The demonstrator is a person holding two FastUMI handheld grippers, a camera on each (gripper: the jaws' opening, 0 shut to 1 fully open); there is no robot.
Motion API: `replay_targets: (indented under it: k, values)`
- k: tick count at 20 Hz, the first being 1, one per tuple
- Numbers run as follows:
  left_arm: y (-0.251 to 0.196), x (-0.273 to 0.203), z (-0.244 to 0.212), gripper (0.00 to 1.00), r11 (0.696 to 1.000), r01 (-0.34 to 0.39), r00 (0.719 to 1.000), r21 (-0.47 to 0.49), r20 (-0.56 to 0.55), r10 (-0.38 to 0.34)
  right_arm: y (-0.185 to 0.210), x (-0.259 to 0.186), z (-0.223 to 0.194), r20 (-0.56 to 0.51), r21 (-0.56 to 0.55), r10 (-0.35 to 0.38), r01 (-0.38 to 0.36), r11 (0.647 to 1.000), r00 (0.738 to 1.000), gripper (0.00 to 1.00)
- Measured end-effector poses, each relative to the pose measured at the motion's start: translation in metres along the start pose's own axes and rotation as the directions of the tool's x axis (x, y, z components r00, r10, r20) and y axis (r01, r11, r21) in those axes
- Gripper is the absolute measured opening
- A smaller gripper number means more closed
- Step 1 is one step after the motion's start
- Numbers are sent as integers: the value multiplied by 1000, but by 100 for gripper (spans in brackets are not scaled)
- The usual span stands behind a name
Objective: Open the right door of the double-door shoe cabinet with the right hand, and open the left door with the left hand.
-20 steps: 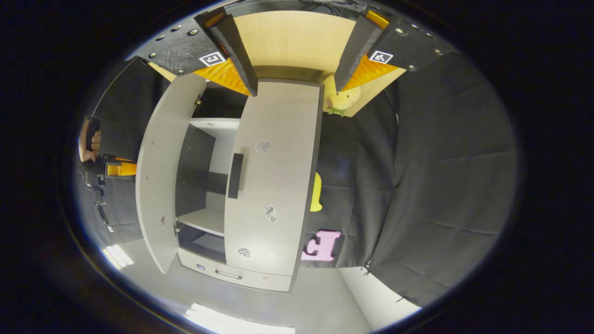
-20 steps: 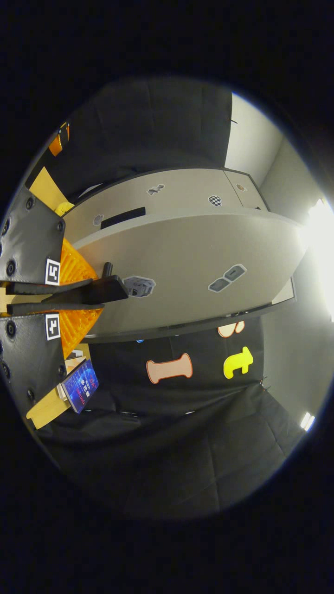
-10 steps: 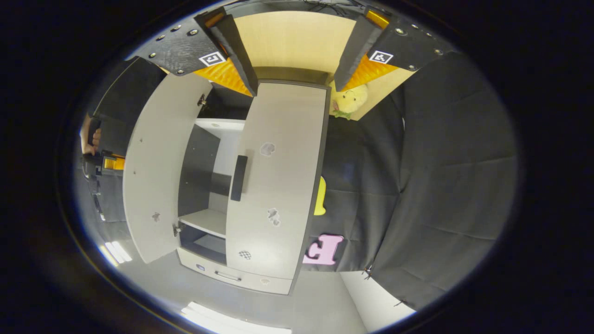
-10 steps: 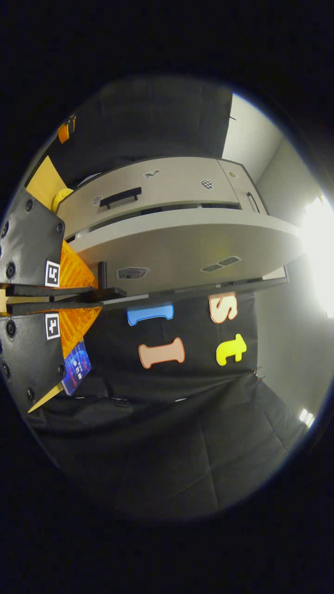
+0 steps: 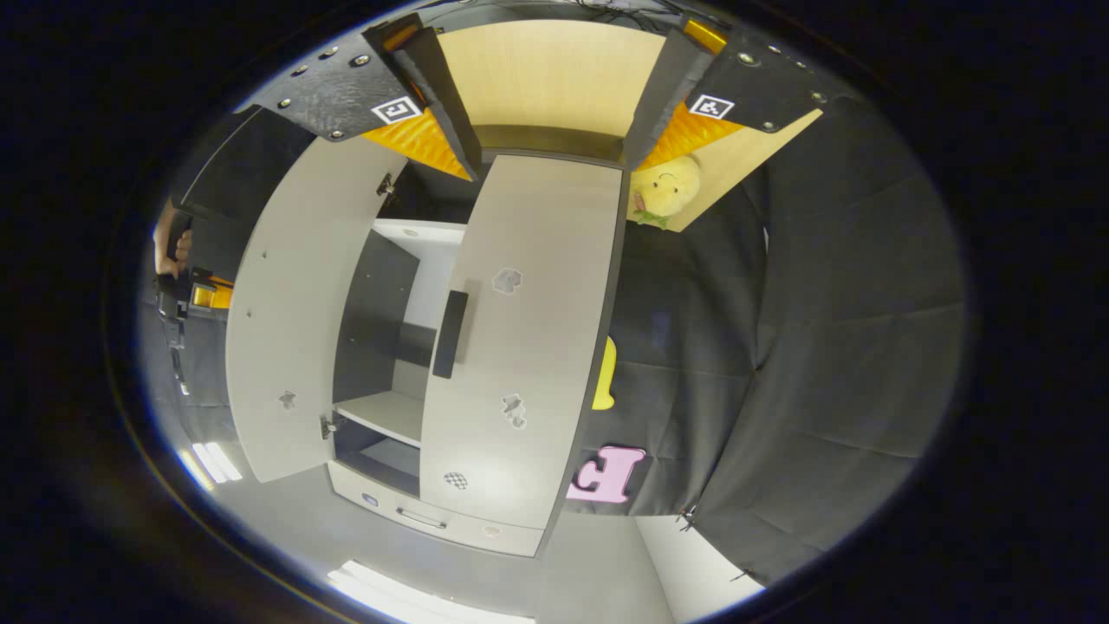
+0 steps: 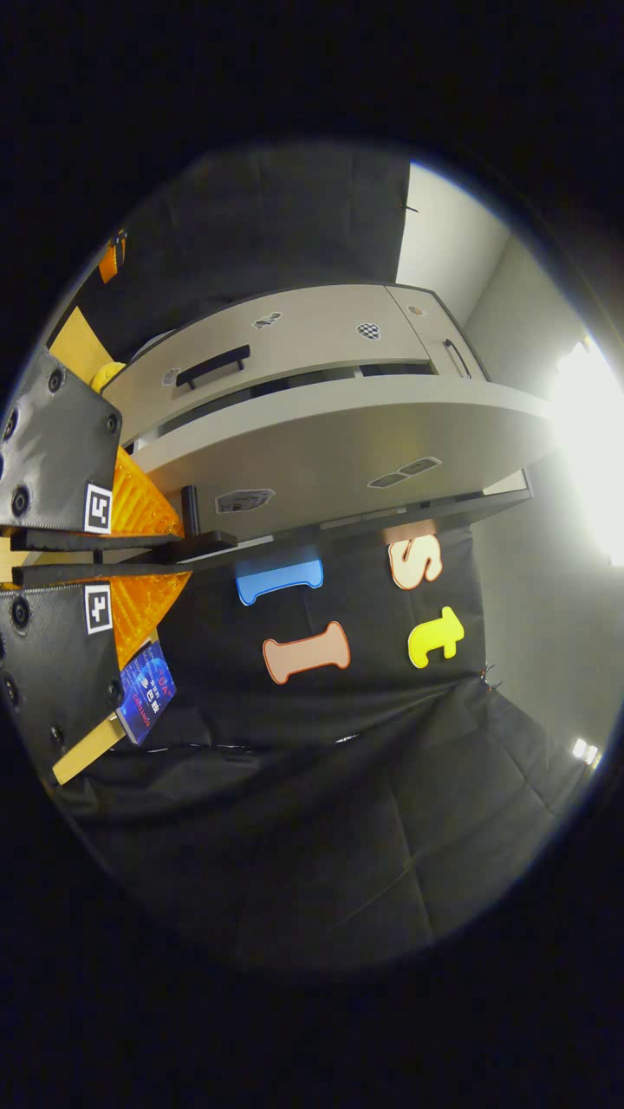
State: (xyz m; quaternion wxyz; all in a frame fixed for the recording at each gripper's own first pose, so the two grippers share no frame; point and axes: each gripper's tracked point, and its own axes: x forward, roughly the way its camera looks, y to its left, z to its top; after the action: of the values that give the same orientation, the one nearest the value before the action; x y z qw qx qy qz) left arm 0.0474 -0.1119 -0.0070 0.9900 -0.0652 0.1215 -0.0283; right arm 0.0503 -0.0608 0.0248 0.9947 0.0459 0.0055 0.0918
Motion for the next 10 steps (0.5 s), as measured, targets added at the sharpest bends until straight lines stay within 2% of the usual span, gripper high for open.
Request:
replay_targets:
  k: [3, 4, 5, 6, 10]
  values:
    - [-3, 9, 12, 94, 999, 14, 1000, 34, 18, -15, 2, -16, -5, -2, 17, -4, 4, 1000, 1000, 7]
    - [-6, 14, 19, 95, 998, 21, 999, 54, 29, -22, 1, -22, -5, -4, 6, -12, 12, 1000, 1000, 3]
    - [-9, 21, 26, 95, 997, 27, 999, 75, 40, -30, 0, -31, -5, -8, -6, -23, 23, 1000, 1000, 3]
    - [-14, 28, 33, 94, 995, 37, 998, 93, 49, -42, -8, -41, -2, -10, -27, -46, 46, 999, 999, 5]
    - [-52, 59, 66, 95, 987, 102, 989, 124, 99, -114, -65, -76, 28, 42, -95, -207, 210, 973, 978, 0]
